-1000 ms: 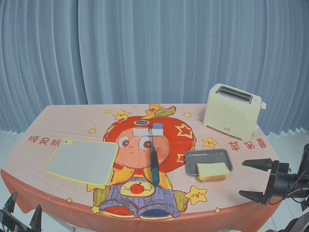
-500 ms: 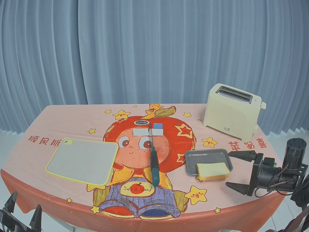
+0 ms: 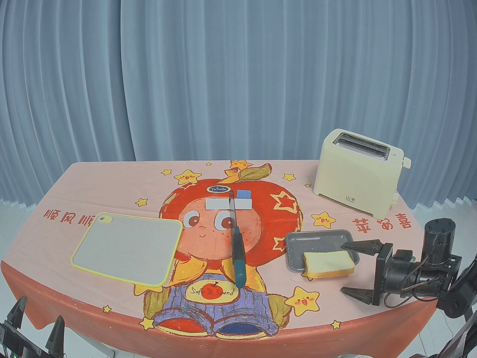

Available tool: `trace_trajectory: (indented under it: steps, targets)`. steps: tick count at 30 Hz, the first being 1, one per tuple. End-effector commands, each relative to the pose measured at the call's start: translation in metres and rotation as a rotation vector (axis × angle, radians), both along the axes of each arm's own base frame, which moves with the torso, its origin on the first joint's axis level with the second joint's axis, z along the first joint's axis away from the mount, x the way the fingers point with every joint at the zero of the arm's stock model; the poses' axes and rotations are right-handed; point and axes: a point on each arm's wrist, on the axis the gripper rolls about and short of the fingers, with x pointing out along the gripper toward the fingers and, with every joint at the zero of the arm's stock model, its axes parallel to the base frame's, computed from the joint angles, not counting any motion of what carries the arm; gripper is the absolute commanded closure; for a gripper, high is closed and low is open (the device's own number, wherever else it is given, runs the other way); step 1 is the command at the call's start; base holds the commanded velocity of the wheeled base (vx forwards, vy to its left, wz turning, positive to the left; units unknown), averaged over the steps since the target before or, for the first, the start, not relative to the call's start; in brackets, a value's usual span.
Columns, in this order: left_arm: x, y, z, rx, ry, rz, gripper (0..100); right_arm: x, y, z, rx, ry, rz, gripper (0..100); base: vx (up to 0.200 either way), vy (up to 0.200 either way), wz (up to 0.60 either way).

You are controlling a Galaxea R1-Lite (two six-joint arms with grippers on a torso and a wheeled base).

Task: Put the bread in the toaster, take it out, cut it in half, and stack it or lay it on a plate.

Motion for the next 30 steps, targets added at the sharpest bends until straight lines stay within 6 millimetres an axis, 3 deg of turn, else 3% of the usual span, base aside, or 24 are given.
trace_trajectory:
  steps: [1, 30]
  targets:
    - [0.001, 0.000, -0.005, 0.000, 0.018, 0.000, 0, 0.006, 0.002, -0.002, 0.005, 0.008, -0.003, 0, 0.000, 0.000, 0.00]
    - [0.001, 0.000, -0.005, 0.000, 0.018, 0.000, 0, 0.029, 0.004, 0.003, 0.028, -0.027, -0.037, 0, 0.000, 0.000, 0.00]
